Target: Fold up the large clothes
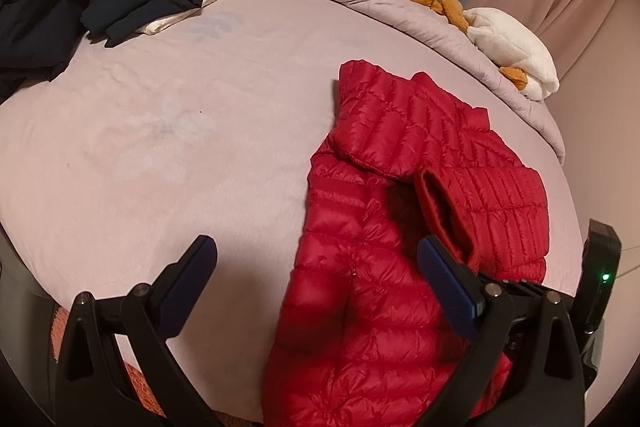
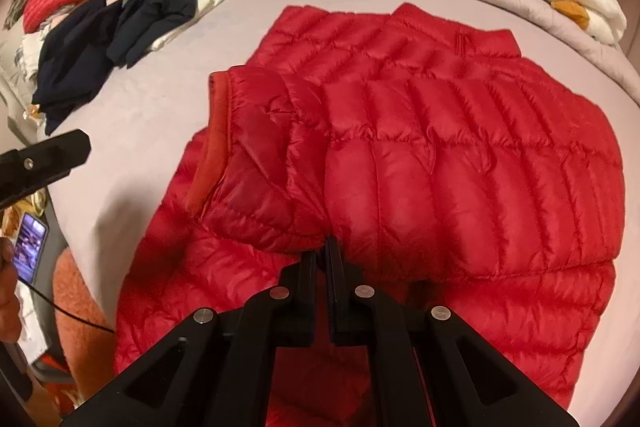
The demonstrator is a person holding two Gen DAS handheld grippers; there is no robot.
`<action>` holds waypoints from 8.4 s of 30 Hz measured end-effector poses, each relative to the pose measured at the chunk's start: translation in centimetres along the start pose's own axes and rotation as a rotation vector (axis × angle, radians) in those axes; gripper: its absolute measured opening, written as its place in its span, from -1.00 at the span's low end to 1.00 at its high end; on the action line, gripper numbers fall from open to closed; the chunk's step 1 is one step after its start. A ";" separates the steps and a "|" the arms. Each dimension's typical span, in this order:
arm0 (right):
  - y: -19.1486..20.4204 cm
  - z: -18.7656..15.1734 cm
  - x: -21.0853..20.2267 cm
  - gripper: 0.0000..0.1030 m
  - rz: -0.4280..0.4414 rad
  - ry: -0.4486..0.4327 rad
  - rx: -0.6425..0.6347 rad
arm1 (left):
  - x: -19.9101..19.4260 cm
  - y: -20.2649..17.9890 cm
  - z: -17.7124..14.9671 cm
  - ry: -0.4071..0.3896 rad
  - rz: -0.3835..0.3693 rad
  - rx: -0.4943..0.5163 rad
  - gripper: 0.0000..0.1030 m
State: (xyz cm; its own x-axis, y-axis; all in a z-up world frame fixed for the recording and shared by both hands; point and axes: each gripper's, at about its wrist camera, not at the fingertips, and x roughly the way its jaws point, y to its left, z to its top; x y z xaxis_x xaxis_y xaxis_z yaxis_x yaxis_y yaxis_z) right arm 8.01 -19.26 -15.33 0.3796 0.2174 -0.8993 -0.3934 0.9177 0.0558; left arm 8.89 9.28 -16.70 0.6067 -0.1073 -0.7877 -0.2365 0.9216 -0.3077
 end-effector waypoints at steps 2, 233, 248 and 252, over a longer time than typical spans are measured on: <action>0.0 -0.2 0.3 -0.90 0.000 0.011 0.005 | 0.1 0.0 0.0 0.002 0.001 -0.001 0.96; -11.5 -20.7 -7.8 0.33 -0.155 -0.191 0.481 | 2.7 0.0 -14.0 0.213 -0.189 0.114 0.60; -11.0 -20.2 -7.3 0.33 -0.170 -0.194 0.472 | 2.7 0.0 -14.1 0.206 -0.192 0.115 0.60; -11.0 -20.2 -7.3 0.33 -0.173 -0.192 0.473 | 2.8 0.0 -14.1 0.205 -0.192 0.117 0.60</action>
State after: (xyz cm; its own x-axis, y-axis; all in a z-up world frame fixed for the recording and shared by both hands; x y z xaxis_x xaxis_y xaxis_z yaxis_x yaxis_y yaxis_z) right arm -7.32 -37.69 -18.12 0.5689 0.0663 -0.8198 0.0915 0.9855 0.1432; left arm -0.13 3.75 -26.44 0.4628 -0.3457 -0.8163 -0.0362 0.9127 -0.4070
